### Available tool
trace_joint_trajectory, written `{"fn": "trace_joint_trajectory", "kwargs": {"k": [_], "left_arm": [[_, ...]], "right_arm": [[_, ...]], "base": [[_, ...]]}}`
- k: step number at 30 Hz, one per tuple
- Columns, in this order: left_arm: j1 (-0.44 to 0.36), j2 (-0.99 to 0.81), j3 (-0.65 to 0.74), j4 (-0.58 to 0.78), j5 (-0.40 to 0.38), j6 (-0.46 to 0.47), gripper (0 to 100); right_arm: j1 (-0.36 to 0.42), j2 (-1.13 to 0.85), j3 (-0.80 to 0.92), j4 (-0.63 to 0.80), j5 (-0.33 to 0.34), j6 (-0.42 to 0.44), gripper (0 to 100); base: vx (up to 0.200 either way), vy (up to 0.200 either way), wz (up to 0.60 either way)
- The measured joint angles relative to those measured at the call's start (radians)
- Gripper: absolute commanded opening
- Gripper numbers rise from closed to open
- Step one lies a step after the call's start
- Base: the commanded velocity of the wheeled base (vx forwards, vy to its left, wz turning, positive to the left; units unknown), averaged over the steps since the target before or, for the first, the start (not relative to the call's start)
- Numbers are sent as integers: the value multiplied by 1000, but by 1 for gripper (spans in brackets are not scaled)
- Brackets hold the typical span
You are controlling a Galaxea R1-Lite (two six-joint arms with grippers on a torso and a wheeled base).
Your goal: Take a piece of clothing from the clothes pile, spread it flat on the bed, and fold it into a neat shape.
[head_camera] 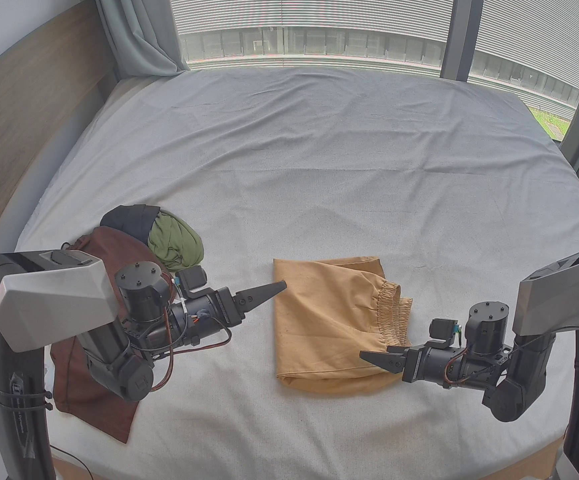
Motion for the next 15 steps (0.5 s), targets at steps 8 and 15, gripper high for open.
{"fn": "trace_joint_trajectory", "kwargs": {"k": [8,15], "left_arm": [[19,-4,14,0,1,65,100],[22,-6,16,0,1,67,100]], "right_arm": [[-2,61,16,-2,-28,-52,100],[-13,104,20,-4,-29,-72,100]], "base": [[0,0,0],[0,0,0]]}}
